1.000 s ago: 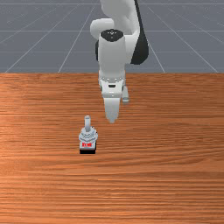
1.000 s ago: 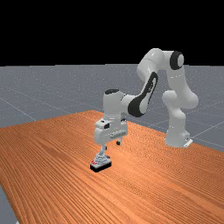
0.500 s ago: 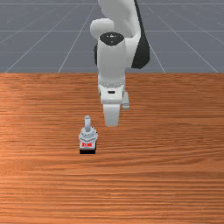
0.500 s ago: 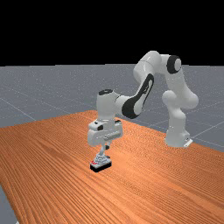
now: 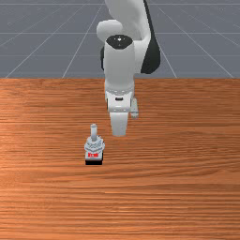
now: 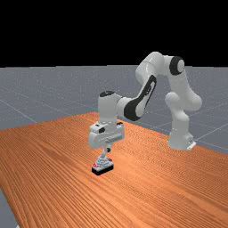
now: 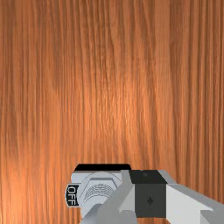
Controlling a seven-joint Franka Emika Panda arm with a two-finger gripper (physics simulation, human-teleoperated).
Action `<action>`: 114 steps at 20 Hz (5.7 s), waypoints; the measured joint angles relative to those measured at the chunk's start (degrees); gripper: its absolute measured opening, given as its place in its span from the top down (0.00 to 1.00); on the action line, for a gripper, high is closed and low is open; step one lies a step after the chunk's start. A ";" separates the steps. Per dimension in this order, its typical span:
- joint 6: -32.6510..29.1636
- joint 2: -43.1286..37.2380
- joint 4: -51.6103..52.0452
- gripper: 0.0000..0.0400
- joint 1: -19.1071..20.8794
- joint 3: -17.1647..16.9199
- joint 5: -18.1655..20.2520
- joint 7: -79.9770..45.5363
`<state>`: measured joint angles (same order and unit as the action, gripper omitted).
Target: Turn on the trigger
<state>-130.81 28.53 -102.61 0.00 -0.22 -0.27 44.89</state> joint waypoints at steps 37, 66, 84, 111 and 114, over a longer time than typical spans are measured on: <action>-15.07 -21.40 -37.55 1.00 7.79 -4.00 9.83 14.89; -21.78 -8.11 -27.97 1.00 3.81 -5.46 -0.97 1.88; -18.85 -4.85 -17.49 1.00 5.33 -3.23 2.26 4.25; -18.85 -7.10 -21.09 1.00 6.81 -4.41 1.24 6.65; -17.82 -5.54 -18.46 1.00 7.19 -3.86 1.26 8.31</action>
<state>-148.63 22.99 -121.08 7.19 -4.08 0.99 53.21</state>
